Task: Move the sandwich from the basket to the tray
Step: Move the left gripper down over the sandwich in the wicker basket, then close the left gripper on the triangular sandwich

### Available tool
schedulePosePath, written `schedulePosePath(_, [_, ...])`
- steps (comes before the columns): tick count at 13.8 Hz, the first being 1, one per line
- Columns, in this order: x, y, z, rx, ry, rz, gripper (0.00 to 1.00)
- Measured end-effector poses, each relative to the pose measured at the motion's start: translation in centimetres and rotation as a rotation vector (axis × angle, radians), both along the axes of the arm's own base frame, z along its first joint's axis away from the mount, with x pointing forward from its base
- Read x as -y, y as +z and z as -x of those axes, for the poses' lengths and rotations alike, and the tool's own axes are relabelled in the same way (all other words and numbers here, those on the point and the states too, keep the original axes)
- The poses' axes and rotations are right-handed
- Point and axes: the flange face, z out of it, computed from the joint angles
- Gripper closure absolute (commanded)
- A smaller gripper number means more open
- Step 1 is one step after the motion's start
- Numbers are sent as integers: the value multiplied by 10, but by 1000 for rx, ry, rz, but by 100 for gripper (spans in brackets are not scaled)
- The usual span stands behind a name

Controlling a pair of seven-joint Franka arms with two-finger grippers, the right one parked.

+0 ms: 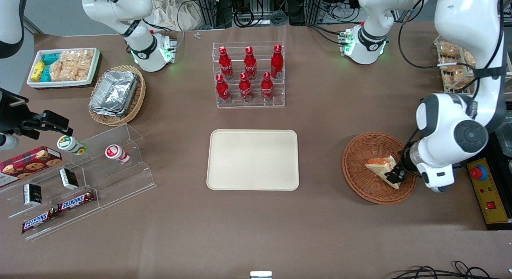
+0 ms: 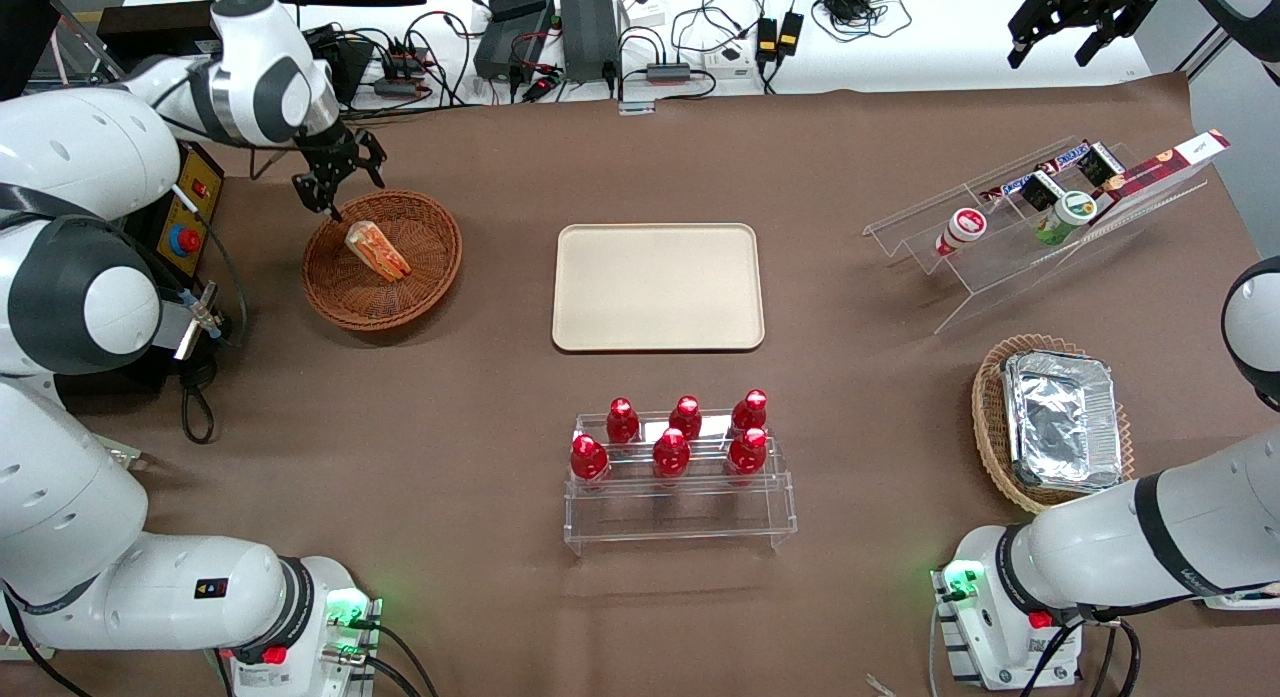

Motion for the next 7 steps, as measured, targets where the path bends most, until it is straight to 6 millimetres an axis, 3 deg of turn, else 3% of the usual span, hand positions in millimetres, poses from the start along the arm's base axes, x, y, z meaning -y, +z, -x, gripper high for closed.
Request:
schedulePosePath(2, [-10,-27,7,-2,4,-15,0])
schedulePosePath(5, [-14,-50,16,16,7,-13,0])
schedulePosePath(6, [-14,-54,16,21,7,-12,8])
schedulePosePath(7, [-14,-58,16,30,6,-11,35])
